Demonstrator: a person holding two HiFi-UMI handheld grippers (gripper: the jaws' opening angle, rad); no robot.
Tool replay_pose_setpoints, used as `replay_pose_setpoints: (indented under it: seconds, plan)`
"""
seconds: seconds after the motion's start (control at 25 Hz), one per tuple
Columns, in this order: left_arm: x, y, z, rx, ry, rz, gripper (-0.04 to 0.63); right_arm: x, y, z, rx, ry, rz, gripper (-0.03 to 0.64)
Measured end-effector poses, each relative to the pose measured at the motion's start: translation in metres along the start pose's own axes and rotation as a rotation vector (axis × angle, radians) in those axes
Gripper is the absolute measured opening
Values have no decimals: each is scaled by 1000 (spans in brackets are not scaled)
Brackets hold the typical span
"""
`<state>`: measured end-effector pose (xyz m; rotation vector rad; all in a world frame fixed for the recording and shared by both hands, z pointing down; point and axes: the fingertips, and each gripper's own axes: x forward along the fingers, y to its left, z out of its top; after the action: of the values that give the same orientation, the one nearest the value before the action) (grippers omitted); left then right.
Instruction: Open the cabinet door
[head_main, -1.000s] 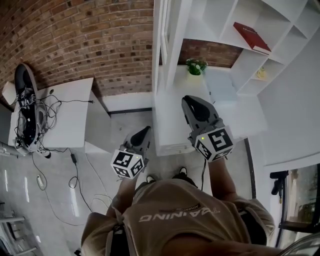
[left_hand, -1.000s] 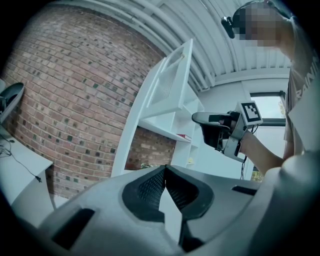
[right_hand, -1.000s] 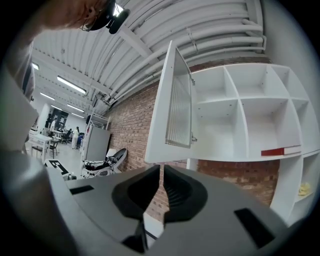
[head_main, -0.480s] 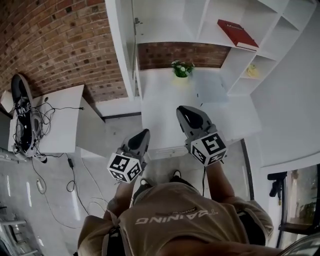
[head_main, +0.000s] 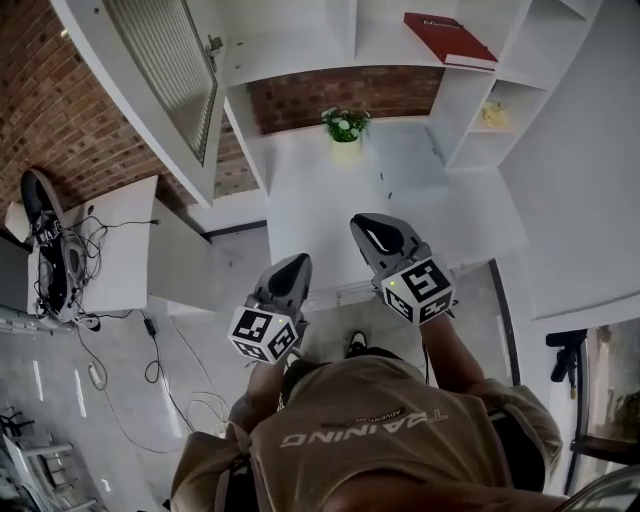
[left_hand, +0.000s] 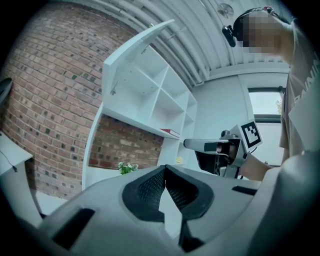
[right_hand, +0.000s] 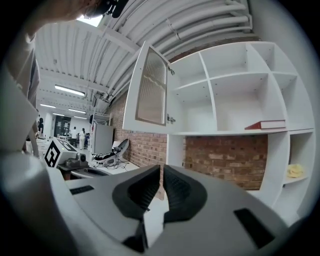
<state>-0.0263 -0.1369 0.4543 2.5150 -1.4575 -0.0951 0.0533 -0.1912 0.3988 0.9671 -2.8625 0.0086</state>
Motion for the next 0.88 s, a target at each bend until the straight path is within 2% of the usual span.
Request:
replay_pose_setpoints:
  seconds: [0.16,0.28,0.4,0.56,0.72,0.88]
  plan:
    - [15,-22,-6,26,-11,4,8,-10,-12,-20,79,9,74,26]
    - [17,-27,-17,16,3,35,8,-13,-14,-32,119,-2,122,26]
    - [17,-26,-20,7,19,62,8,-17,-18,-38,122,-21,120,23]
    - [23,-21,-1,43,-2,89,8,-20,-27,-44,109,-13,111,23]
    - [30,-20,1,55,1,106,8,-24,-40,-49,116,6,104,21]
    - [23,3,8,110,25,167,8,-19,-39,-52,115,17,114,20]
